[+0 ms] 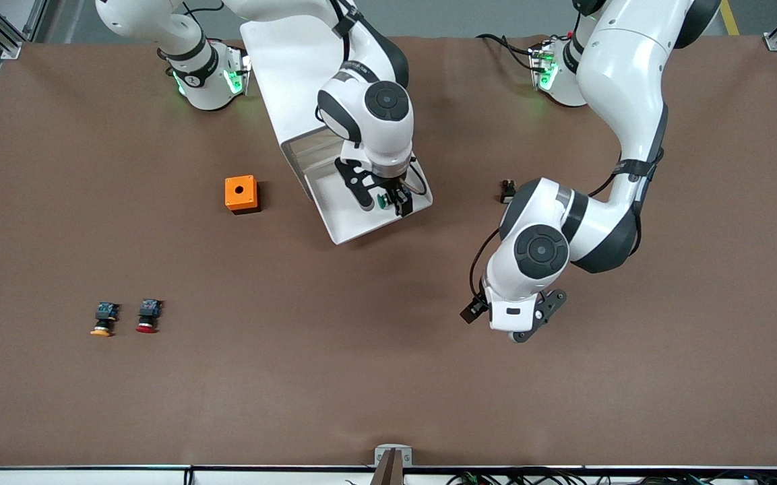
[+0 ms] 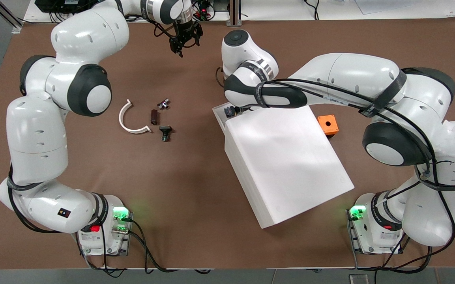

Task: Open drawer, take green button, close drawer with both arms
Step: 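Lower the right gripper and grasp the green push button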

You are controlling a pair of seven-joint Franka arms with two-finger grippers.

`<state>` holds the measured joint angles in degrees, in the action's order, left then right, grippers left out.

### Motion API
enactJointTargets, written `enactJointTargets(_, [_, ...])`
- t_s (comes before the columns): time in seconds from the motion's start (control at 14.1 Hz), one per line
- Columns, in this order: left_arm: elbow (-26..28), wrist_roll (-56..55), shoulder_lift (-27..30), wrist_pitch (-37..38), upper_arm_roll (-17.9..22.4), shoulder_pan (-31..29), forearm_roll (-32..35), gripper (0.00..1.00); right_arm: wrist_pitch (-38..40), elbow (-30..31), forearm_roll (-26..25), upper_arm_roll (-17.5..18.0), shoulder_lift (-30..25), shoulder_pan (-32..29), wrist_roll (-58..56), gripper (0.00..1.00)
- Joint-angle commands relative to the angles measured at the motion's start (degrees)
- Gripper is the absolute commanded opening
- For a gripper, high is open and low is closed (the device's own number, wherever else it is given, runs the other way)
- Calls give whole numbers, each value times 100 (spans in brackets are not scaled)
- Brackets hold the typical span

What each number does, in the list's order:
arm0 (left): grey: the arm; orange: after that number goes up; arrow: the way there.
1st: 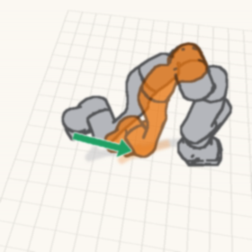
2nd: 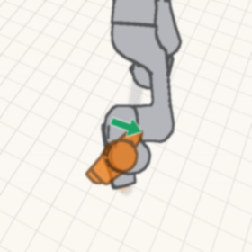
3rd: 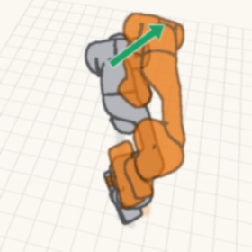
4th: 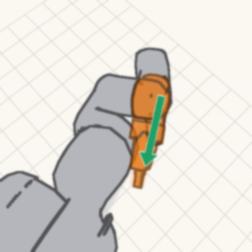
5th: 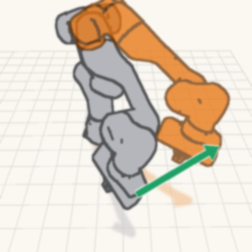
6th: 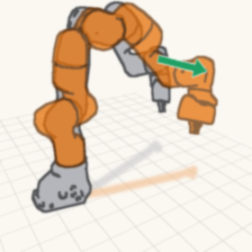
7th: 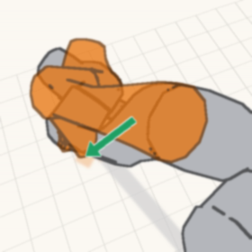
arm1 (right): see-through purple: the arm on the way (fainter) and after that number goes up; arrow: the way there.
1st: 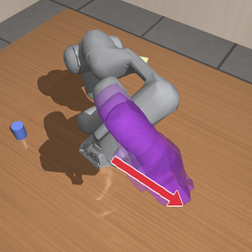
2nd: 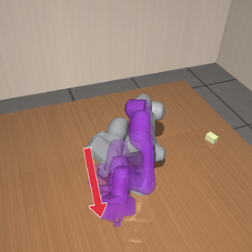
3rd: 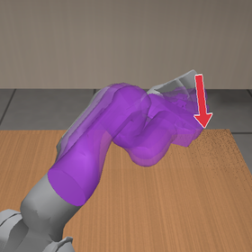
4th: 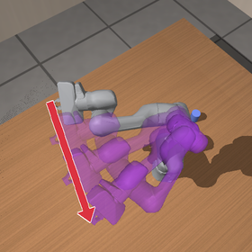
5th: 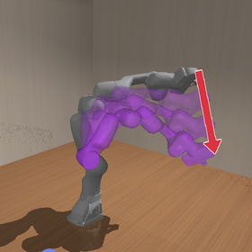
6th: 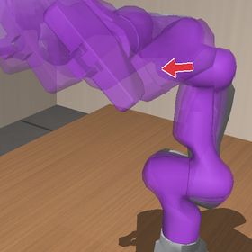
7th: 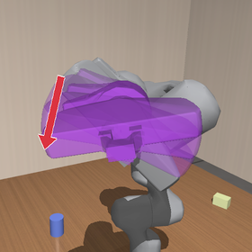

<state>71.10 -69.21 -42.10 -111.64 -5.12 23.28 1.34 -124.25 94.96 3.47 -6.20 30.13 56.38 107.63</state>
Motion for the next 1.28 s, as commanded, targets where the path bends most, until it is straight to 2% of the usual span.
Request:
enactJointTargets(0.0, [141, 39, 132, -60, -24, -25, 139, 99, 23, -241, 102, -65, 229, 92, 249, 98])
enactJointTargets(0.5, [141, 39, 132, -60, -24, 1, 139, 99, 15, -364, 93, -65, 405, 197, 425, 96])
enactJointTargets(1.13, [141, 39, 123, -60, -33, 19, 121, 99, 23, -365, 93, -65, 441, 268, 461, 86])
enactJointTargets(1.21, [141, 39, 114, -60, -42, 19, 112, 99, 23, -365, 93, -65, 441, 277, 426, 83])
